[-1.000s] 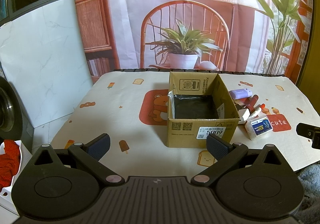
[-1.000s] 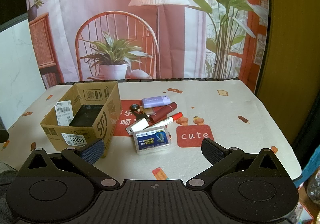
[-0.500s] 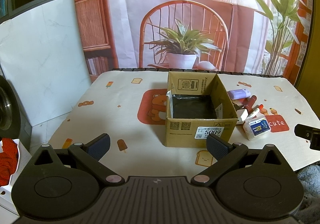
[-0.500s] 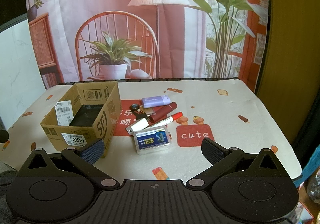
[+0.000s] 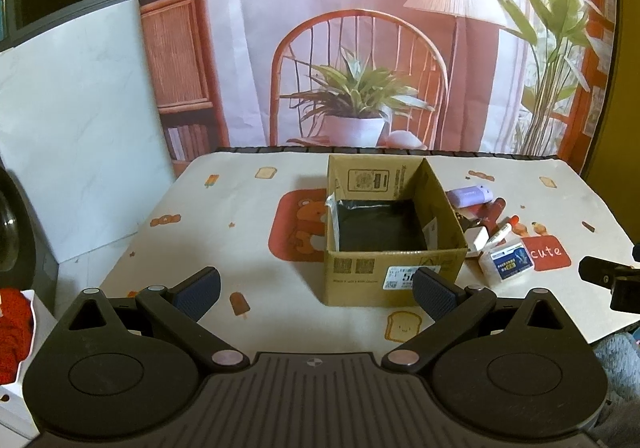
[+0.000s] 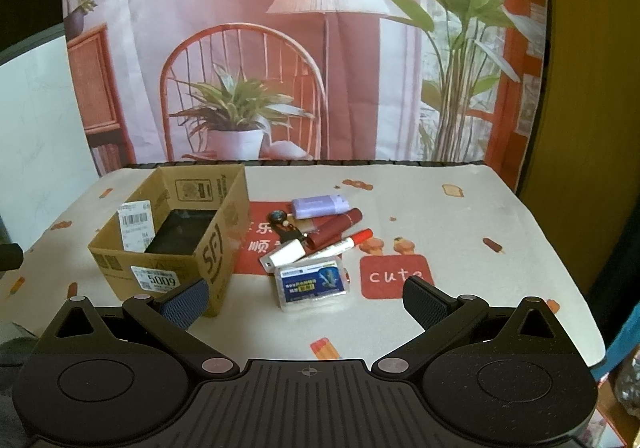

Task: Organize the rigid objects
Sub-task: 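Move the left tool to the box rim while the right tool approaches the items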

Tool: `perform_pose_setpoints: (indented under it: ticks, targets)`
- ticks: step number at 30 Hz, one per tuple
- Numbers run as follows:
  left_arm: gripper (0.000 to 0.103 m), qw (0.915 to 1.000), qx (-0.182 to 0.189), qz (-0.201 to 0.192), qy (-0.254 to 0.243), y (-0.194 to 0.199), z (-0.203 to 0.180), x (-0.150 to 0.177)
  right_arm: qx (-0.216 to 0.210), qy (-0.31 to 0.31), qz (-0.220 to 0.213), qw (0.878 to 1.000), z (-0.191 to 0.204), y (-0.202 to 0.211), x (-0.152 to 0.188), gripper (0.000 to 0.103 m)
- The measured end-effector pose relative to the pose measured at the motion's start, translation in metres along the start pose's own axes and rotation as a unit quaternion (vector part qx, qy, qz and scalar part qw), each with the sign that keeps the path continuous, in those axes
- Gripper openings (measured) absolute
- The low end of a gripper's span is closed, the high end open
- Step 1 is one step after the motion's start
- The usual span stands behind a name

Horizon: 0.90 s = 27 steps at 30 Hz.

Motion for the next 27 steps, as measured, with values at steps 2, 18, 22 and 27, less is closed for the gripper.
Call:
perform_pose_setpoints:
  ticks: [2, 18, 22, 27]
  targets:
    - [0.103, 1.0000, -0.001, 0.000, -0.002, -0.003, 0.000, -0.003, -0.001, -0.003, 0.000, 1.000, -0.002, -0.002, -0.003, 0.103]
    - [0.103, 0.9992, -0.039, -0.009, -0.007, -0.044, 0.004, -0.044, 0.003, -0.006, -0.020, 1.000, -0.022, -0.029, -0.045, 0.103]
    - [0.103, 0.9990, -0.045, -0.010, 0.001, -0.061, 0.006, -0.056, 0.001, -0.010, -0.025, 1.000, -0.026, -0.045, -0.060, 0.103]
    - [0.103, 0.9986, -0.051, -0.006, 0.008, -0.087, 0.007, -0.071, -0.001, -0.010, -0.026, 1.000, -0.025, -0.070, -0.072, 0.103]
Point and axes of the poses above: each gripper's, at about its wrist camera, not at the fingertips, and y roughly against the way its jaws point, z to its left, x to its underside, the point moved 1 cm from there along -y, roughly the way its jaws point, and after that the axes turned 4 degrees about z, right-handed, at the moved point
